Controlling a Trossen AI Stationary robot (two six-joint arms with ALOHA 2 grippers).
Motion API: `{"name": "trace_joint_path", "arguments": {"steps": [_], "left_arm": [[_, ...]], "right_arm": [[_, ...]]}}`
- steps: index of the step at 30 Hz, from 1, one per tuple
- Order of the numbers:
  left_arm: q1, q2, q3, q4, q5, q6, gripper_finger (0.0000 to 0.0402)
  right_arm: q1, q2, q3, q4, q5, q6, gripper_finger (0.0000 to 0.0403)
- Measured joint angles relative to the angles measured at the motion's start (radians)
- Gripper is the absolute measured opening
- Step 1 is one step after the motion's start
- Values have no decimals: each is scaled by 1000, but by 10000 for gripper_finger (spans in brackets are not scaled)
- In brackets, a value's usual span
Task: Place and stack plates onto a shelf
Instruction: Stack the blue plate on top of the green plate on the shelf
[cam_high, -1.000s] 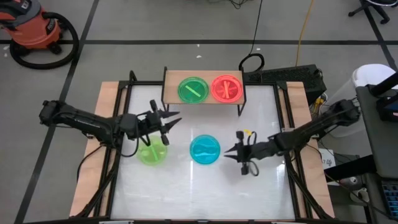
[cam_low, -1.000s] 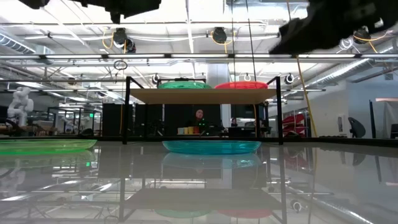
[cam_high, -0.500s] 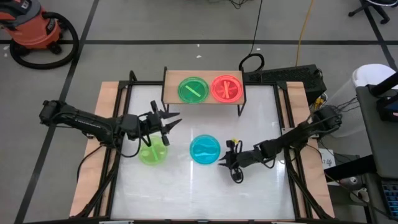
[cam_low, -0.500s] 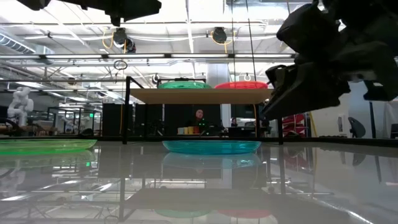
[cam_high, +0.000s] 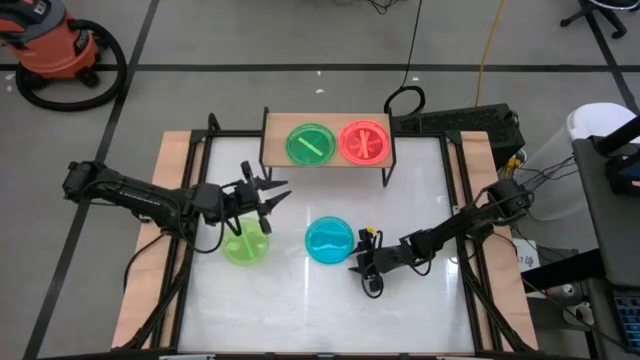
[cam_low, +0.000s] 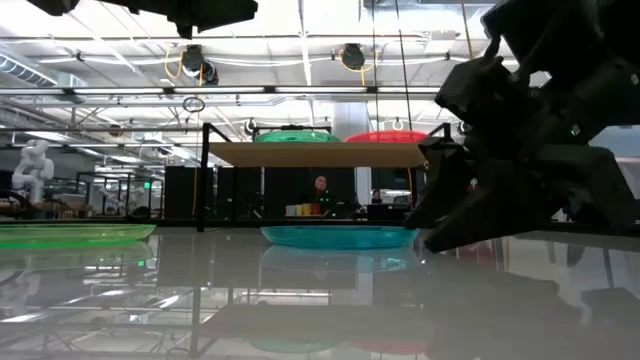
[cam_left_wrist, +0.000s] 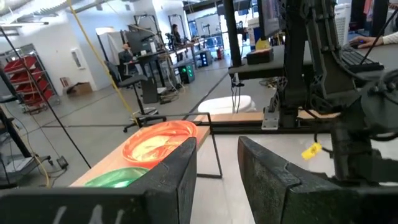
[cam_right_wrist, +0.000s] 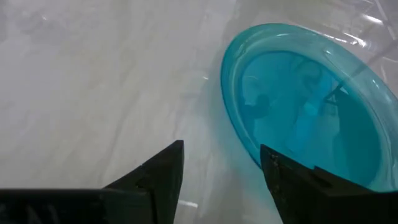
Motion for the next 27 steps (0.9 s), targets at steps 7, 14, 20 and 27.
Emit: {"name": "trace_joint_path", "arguments": {"steps": [7, 14, 20, 27], "left_arm": [[6, -98, -108, 125, 4, -9, 124], [6, -206, -269, 317, 27, -18, 124], [6, -250, -291, 321, 27, -21, 124], [5, -249, -291, 317, 28, -47, 124]], "right_arm": [[1, 56, 39, -24, 90, -68, 176], [-3, 60, 41, -44, 203, -104, 152], [-32, 60, 39, -61, 213, -111, 130], [-42, 60, 39, -66, 192, -129, 61]]}}
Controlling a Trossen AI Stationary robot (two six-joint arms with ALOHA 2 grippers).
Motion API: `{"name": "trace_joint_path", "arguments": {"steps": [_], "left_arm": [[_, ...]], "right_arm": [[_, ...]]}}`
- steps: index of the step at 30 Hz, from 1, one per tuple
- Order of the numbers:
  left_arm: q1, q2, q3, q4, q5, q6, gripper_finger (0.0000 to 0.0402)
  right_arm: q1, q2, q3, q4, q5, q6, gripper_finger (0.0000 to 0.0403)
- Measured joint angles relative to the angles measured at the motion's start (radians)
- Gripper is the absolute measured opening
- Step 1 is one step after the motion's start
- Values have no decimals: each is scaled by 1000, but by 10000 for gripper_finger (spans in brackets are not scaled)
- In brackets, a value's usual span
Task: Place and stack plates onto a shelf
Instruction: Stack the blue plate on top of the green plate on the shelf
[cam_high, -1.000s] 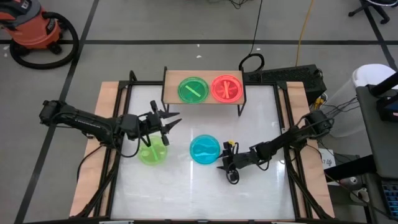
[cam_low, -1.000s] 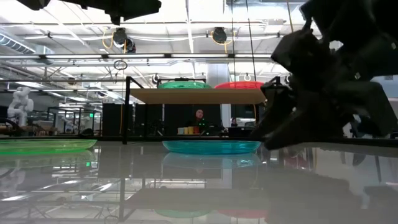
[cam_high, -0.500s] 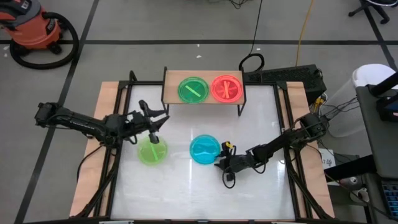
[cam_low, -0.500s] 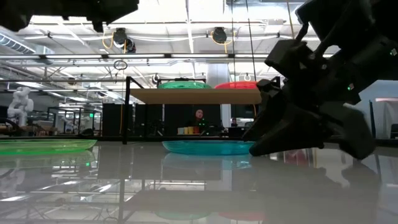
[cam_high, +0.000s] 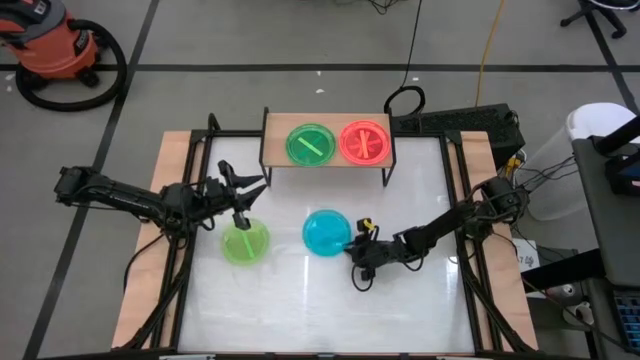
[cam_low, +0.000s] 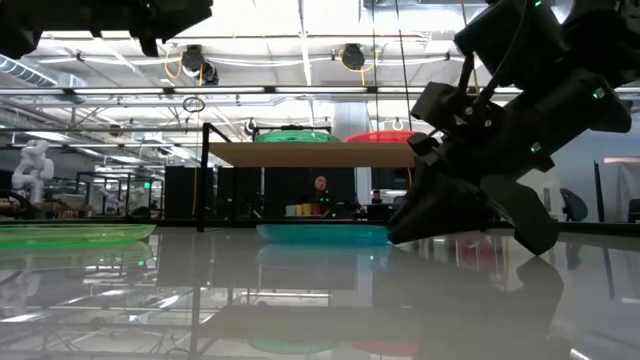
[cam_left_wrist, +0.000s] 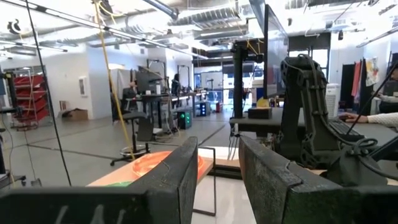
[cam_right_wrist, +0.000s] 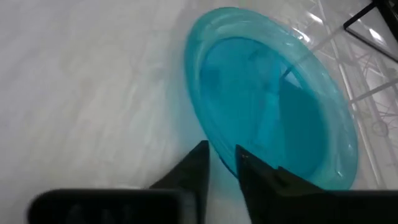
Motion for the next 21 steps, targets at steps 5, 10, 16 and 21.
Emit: {"name": "trace_joint_path", "arguments": {"steps": [5, 10, 16, 21], "left_arm": [[0, 0, 0, -1, 0, 2, 124], [0, -3, 0, 7, 0, 3, 124], [-23, -42, 0, 6, 3, -16, 124], [-42, -60, 0, 4, 3, 5, 124]], "right_arm": [[1, 0, -1, 34, -8, -51, 5], [2, -40, -5, 114, 2, -183, 2], [-20, -182, 46, 174, 70, -316, 0], [-55, -279, 97, 134, 70, -366, 0]]}}
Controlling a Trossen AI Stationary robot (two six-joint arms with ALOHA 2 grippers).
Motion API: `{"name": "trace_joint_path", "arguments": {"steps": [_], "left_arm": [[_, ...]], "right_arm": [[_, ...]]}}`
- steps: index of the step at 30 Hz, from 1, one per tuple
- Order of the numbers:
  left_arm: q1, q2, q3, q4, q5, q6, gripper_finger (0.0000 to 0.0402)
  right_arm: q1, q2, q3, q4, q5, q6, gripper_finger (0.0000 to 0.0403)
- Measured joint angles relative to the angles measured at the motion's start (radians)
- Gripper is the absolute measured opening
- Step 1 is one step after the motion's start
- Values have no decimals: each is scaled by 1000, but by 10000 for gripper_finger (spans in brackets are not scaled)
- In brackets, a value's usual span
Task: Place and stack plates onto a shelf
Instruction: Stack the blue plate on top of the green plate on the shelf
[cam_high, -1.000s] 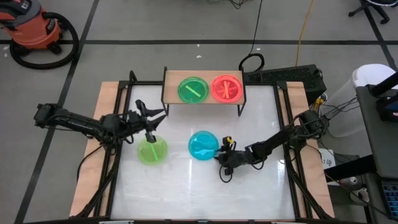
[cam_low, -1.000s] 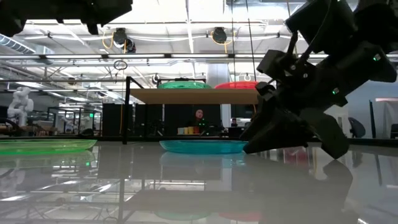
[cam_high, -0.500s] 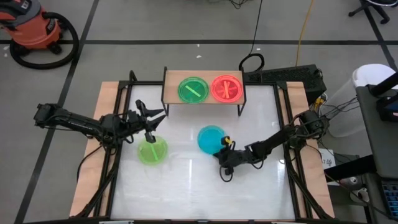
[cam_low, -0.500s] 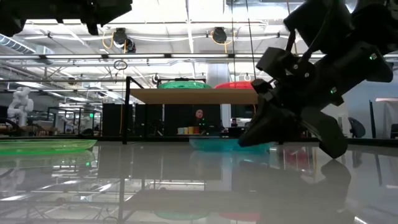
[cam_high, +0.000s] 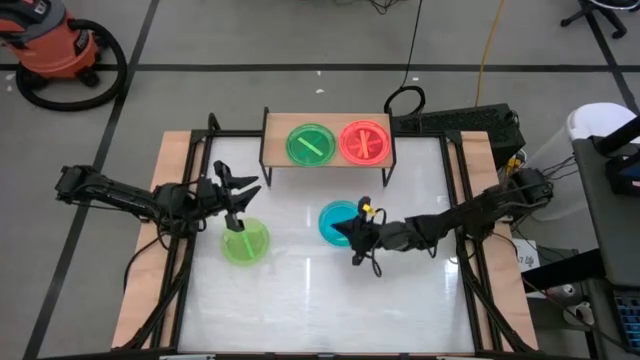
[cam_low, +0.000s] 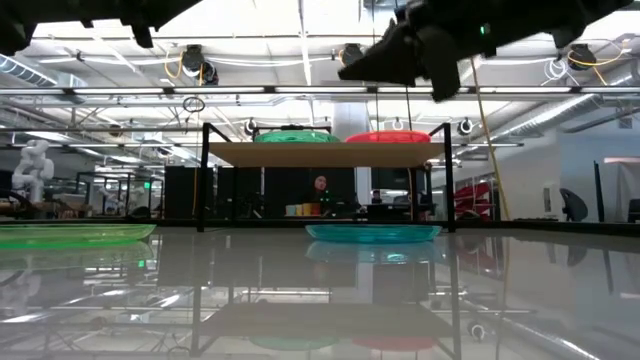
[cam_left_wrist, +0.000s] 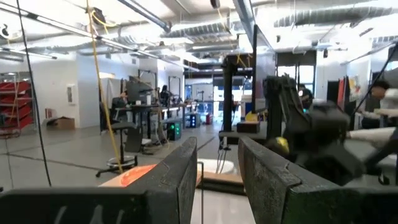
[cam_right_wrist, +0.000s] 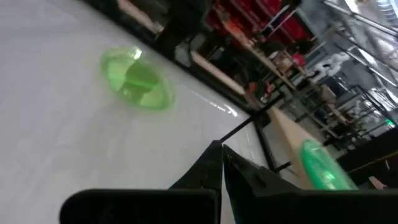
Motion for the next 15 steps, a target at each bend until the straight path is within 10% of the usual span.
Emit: {"name": "trace_joint_path", "arguments": {"steps": [15], "left_arm": [[-5, -3, 0, -13, 0, 6, 124]], "right_arm": [[22, -47, 4, -555, -7, 321, 41]]}}
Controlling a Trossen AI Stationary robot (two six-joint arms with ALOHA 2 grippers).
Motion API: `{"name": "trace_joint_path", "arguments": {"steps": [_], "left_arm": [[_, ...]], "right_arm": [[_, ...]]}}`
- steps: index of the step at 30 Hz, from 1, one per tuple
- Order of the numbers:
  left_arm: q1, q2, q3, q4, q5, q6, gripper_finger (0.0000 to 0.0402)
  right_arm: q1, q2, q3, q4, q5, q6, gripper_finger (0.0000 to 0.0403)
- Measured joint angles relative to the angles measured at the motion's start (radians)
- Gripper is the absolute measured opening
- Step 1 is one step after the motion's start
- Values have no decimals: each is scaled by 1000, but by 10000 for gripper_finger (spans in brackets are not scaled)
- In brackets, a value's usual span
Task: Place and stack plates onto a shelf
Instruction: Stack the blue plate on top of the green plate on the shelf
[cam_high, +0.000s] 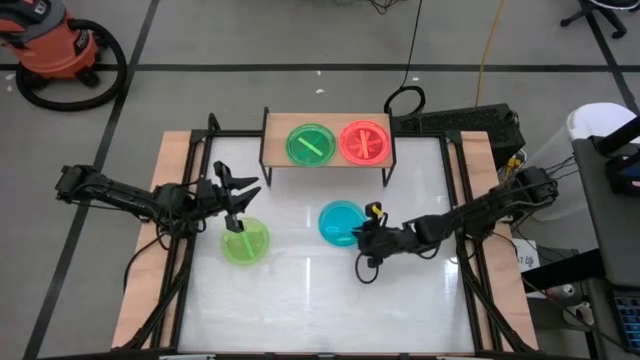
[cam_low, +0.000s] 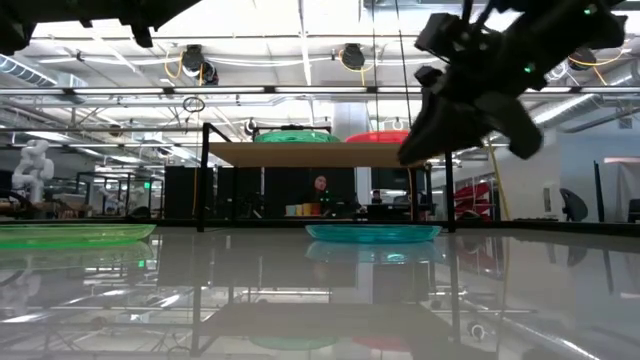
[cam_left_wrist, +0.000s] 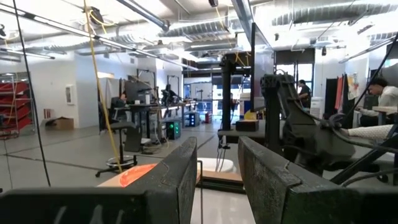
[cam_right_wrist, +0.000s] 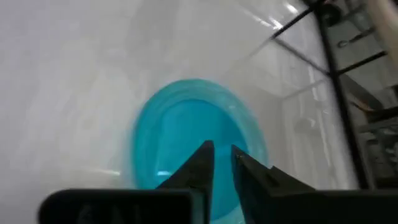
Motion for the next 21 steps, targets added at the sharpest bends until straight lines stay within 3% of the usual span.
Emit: {"name": "trace_joint_path", "arguments": {"steps": [7, 11, 21], "left_arm": [[0, 0, 0, -8, 0, -3, 124], [1, 0, 0, -9, 0, 1, 124], [1, 1, 0, -9, 0, -3, 124]], "right_arm": [[40, 0, -25, 9, -99, 60, 120], [40, 10, -52, 9, -99, 104, 154], [39, 95, -77, 121, -102, 84, 174]]}}
